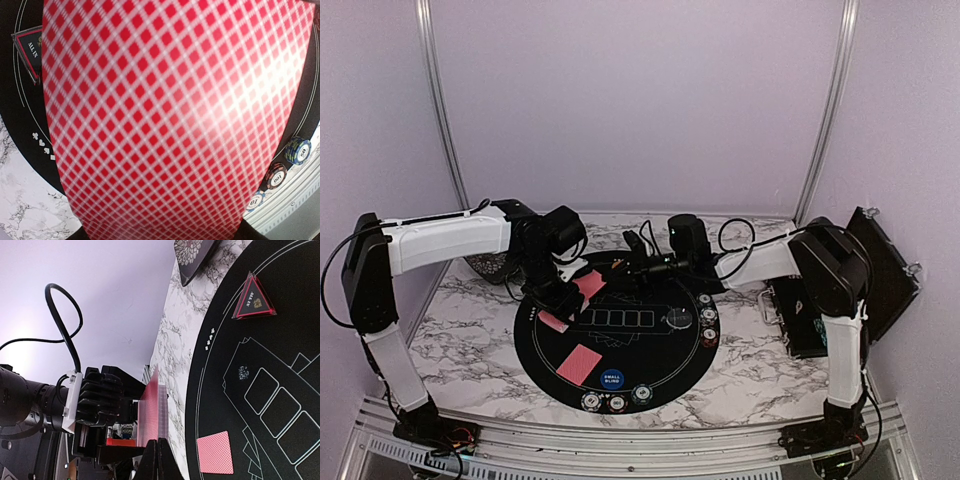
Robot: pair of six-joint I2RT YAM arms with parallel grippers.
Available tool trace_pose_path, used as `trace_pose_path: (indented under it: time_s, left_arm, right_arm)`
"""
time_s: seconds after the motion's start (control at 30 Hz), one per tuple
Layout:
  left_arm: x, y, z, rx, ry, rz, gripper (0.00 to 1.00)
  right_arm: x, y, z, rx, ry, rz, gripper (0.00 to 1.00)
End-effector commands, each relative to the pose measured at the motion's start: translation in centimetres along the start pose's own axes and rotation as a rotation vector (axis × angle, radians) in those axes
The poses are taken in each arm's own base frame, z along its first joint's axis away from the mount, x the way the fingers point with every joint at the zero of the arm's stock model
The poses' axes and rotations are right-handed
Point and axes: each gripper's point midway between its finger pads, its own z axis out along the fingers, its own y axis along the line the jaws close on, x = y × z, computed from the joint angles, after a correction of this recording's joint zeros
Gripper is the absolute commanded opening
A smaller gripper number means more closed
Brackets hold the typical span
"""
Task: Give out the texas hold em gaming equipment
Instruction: Distribute the poker card in the big blind area.
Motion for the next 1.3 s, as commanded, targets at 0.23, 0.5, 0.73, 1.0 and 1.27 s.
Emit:
trace_pose_path:
  time_s: [0.23, 0.5, 0.73, 1.0, 1.27]
  left_arm:
    - [1.0, 0.4, -0.7, -0.024, 0.01, -0.013, 0.57]
    - [1.3, 0.6, -0.6, -0.031, 0.015, -0.015, 0.57]
    - [1.6, 0.7, -0.6, -0.032, 0.019, -0.018, 0.58]
    - [1.9, 0.8, -0.6, -0.033, 0.02, -0.02, 0.58]
    - [1.8, 1.0, -0.8, -0.029, 0.017, -0.023, 0.58]
  right_arm:
    - [-2.4, 1.8, -2.6, -0.02, -0.053, -0.052, 0.0]
    - [-4.4, 0.7, -4.3, 0.006, -0.096, -0.053, 0.0]
    - [-6.3, -0.7, -5.0, 0.041, -0.129, -0.057, 0.0]
    - [-9.5, -3.1, -4.0, 0.147, -0.138, -0.097, 0.0]
    - [-12.7, -5.7, -2.2, 0.201, -0.141, -0.119, 0.0]
